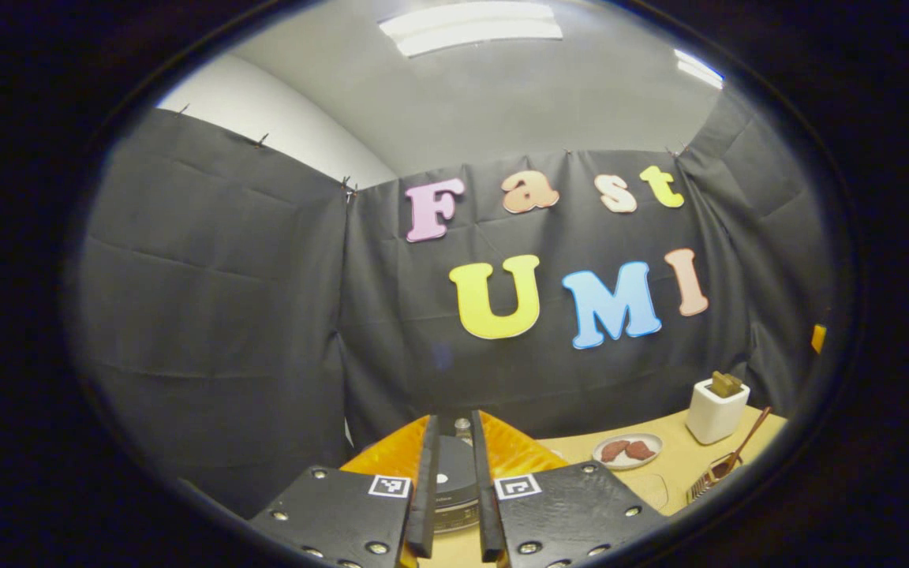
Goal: Close the left gripper, press the button to open the rice cooker; take a wooden spoon from the chopstick holder with the right hand, scoop a spoonful of rice and pour it into the rice cooker, then put the wooden spoon back into the chopstick holder.
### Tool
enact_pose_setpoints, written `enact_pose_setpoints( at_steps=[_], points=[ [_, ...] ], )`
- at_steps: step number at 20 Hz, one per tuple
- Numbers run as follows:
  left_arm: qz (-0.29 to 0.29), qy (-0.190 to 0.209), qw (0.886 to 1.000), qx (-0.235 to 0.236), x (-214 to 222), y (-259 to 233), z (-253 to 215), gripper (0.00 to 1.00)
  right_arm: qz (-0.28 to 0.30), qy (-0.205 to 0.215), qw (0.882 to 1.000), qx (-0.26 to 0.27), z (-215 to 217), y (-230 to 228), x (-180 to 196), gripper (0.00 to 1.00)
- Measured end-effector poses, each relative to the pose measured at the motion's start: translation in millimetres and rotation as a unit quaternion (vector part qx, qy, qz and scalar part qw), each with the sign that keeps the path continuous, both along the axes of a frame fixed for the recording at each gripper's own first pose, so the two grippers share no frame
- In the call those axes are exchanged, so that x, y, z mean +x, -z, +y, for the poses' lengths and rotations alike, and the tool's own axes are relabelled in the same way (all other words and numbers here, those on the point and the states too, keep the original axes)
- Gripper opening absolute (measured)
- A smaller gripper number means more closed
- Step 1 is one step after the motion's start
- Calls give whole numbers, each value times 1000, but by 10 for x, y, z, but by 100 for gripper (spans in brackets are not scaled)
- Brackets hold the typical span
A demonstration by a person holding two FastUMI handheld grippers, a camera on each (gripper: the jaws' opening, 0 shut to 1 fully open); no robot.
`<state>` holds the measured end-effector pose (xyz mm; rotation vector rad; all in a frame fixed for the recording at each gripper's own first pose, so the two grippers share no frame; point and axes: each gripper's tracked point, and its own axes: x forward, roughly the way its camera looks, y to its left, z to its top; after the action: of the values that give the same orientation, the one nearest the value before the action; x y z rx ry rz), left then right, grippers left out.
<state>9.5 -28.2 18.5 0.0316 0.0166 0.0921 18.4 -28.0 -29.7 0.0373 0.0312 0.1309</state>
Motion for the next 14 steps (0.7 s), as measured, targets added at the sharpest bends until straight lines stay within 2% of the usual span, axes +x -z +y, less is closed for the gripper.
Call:
enact_pose_setpoints(
  at_steps=[1,2,9,14],
  points=[
    [2,-7,1000,-1,58,21,56,14,-3,-1,1000,-2,12,-7,6,96],
    [9,-3,1000,-5,75,39,90,1,-6,-2,1000,-4,46,-8,27,96],
    [56,25,997,-40,741,595,356,0,5,20,1000,-9,320,20,105,96],
    [104,43,992,-56,1211,1203,517,1,13,43,999,-17,521,33,156,98]
  ],
)
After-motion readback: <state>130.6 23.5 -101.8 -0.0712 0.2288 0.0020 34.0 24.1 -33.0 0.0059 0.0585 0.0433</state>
